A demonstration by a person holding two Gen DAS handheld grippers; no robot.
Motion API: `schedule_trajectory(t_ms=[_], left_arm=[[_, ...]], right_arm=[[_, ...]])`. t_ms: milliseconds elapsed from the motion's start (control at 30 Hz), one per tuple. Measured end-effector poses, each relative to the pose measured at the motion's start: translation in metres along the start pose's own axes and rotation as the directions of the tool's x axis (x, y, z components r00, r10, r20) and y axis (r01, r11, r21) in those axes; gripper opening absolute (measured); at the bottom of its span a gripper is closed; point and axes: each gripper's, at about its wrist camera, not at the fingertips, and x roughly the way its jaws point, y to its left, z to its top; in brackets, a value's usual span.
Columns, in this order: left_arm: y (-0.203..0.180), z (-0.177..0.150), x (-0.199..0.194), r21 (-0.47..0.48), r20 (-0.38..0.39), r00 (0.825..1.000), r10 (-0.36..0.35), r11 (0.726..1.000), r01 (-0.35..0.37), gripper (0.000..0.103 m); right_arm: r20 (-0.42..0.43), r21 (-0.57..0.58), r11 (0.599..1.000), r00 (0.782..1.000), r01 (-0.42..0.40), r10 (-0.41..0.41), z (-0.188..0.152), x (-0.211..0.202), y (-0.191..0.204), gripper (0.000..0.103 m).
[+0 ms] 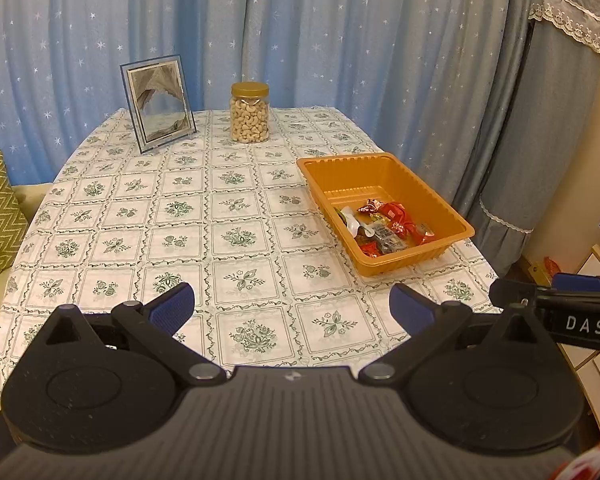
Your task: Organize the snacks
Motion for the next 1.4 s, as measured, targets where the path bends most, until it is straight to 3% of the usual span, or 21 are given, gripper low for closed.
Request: schedule_trajectory(t_ms=[1400], left_arm=[[0.0005, -0.0082, 0.0035, -0.011, -0.005, 1.0, -0.013, 1.0, 0.013, 0.103]], right_arm=[[-0.001, 0.008, 1.0, 1.0, 0.0, 0.0, -0.0034, 0.0011, -0.0017, 0.083]])
